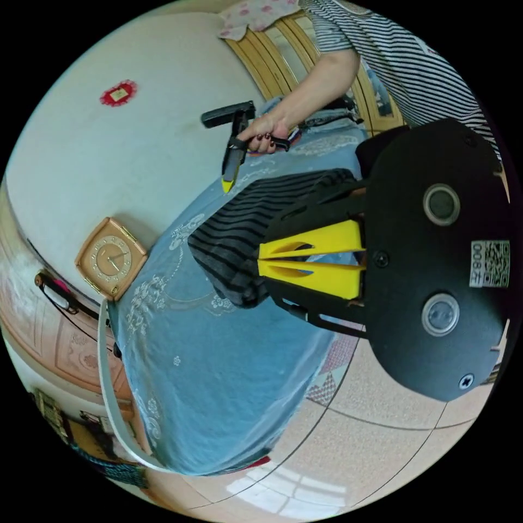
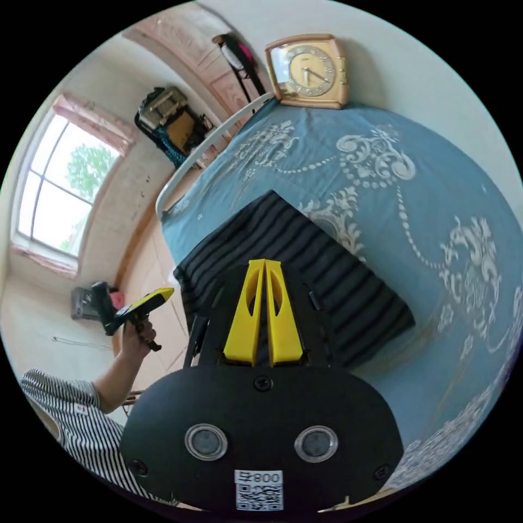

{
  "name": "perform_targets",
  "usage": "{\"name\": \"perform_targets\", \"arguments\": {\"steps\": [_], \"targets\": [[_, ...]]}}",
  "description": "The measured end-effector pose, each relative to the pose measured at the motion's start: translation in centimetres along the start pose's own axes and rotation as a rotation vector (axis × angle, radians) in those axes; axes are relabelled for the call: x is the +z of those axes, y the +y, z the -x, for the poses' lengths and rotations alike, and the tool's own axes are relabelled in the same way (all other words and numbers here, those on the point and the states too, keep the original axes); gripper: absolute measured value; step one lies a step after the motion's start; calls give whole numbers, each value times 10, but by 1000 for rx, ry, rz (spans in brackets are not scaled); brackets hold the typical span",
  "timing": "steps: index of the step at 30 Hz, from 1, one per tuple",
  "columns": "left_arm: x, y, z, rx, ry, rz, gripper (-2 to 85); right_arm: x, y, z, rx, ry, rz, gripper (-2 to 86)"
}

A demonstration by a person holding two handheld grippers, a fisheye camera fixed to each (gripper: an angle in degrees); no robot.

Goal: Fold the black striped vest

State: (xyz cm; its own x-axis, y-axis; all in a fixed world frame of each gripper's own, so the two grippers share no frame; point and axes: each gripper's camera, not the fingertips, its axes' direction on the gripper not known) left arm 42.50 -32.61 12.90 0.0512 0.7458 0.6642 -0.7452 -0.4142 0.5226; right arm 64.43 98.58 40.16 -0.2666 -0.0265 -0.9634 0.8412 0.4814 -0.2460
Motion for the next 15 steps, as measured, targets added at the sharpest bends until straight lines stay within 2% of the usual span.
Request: {"name": "perform_targets", "arguments": {"steps": [3, 8, 15], "targets": [[1, 29, 3, -50, 121, 22, 26, -14, 65, -49, 126, -109, -34, 12], [27, 71, -6, -115, 302, 167, 69, 11, 179, -113, 356, -322, 0, 58], [53, 85, -23, -149, 460, 255, 110, 84, 235, -145, 451, -605, 66, 83]]}}
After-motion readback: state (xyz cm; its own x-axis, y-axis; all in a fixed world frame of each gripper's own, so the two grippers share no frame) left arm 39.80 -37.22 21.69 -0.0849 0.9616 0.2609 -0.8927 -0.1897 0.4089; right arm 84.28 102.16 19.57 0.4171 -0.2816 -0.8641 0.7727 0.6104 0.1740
